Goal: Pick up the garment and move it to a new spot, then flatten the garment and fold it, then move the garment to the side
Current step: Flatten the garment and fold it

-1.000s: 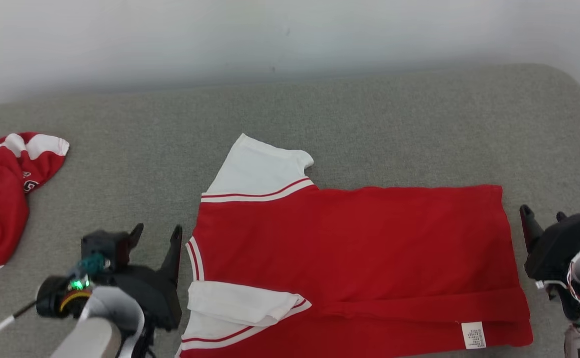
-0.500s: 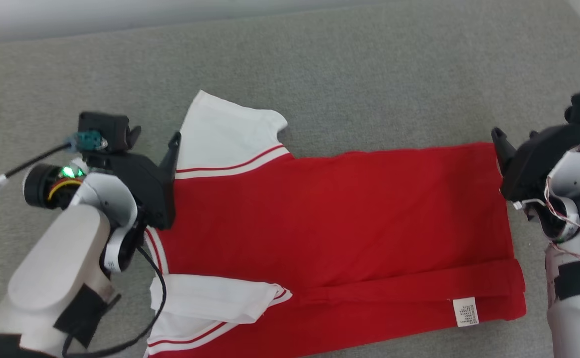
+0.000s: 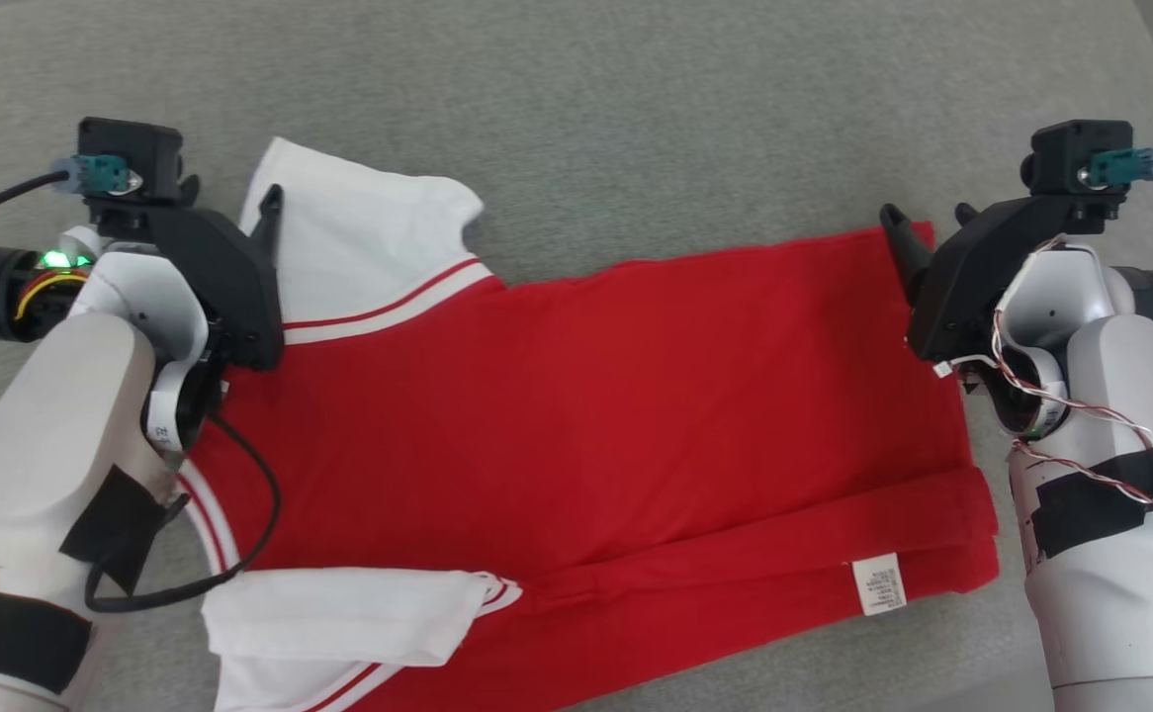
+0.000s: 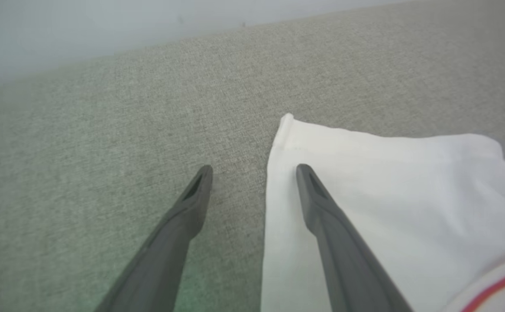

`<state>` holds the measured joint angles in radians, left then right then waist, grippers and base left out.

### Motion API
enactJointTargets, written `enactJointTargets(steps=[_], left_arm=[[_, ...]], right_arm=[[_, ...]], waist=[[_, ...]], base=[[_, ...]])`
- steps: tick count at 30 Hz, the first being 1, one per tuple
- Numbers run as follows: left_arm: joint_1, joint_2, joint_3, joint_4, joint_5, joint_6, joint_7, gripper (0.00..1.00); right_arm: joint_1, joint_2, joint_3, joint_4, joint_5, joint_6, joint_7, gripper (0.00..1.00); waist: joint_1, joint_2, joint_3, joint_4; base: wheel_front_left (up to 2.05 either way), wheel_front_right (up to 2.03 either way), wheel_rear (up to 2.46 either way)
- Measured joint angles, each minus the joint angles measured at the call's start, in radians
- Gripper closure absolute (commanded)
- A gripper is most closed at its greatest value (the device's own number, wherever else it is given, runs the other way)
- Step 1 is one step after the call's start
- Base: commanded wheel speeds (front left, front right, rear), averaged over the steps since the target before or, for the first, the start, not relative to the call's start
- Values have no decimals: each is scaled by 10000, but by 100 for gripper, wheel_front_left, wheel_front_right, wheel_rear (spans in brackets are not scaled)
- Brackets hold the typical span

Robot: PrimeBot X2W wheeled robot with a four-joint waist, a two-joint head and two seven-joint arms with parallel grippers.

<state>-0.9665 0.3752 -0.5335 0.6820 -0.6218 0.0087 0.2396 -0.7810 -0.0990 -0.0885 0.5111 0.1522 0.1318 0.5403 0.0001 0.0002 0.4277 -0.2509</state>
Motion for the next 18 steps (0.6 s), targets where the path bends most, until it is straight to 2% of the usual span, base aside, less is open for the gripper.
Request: enactJointTargets(steps=[10,14,18], left_arm=[[-627,194,-364,984,408,157,299,0],[-855,188,-460,1110,384,-33,669,0],[-1156,244,-571,1051,274,-439,1120,0]], right_arm=[[-144,-113,623,23,303,0,-165,0],[-173,-341,890,-29,157,0,-44,0],[-224,-711,1103,-12,-63,0,17,0]], waist=[[-1,-1,271,-610],[-3,-2,420,-688],[-3,-2,609,-635]], base=[[0,0,0],[0,0,0],[0,0,0]])
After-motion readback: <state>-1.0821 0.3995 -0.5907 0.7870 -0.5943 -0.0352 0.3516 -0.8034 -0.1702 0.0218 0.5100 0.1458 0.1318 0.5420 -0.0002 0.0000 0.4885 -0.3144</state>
